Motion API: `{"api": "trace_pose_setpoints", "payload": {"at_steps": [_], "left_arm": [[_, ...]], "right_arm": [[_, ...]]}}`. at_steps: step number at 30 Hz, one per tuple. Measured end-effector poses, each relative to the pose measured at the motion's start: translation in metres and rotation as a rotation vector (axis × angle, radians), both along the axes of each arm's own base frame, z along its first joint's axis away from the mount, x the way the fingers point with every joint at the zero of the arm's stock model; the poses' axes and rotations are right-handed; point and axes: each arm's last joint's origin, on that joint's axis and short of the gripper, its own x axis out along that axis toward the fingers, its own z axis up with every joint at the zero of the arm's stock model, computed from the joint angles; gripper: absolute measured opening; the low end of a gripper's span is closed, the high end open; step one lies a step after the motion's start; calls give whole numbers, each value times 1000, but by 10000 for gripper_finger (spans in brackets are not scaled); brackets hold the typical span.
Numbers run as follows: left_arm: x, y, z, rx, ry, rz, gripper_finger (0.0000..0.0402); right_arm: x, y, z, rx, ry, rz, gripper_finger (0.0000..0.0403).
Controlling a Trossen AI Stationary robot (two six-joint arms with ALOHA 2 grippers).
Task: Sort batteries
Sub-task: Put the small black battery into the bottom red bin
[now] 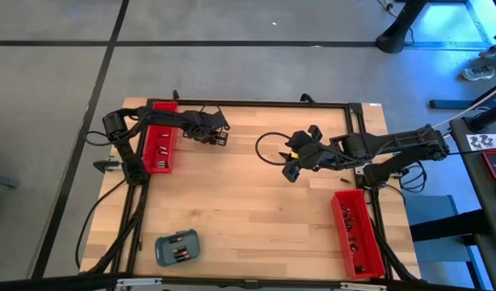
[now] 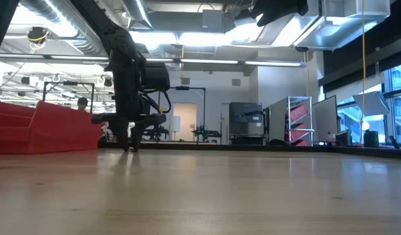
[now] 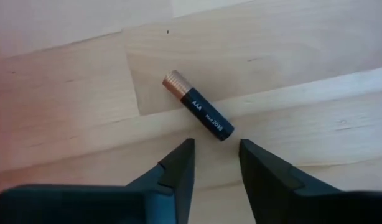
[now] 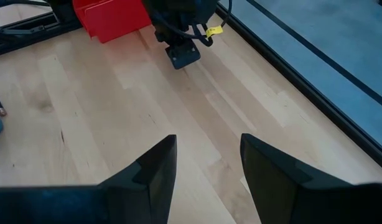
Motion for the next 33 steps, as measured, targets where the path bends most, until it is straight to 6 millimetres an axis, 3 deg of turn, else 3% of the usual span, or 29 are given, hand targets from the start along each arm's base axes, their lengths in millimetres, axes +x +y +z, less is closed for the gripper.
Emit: {"api": "trace_pose_setpoints", "payload": {"at_steps": [10, 16, 23, 29, 33], "left_arm": [[-2, 4, 0, 18, 35, -69, 52], [-1, -2, -1, 3, 38, -44, 41], [3, -17, -1, -15, 14, 82, 117], [3, -19, -2, 52, -25, 266, 201], [6, -13, -1, 153, -67, 339, 225]], "right_arm": [[0, 1, 0, 17, 3, 15, 179], [0, 1, 0, 21, 4, 19, 179], [0, 1, 0, 21, 4, 19, 179], [0, 1, 0, 20, 4, 18, 179], [0, 1, 0, 20, 5, 18, 179]]}}
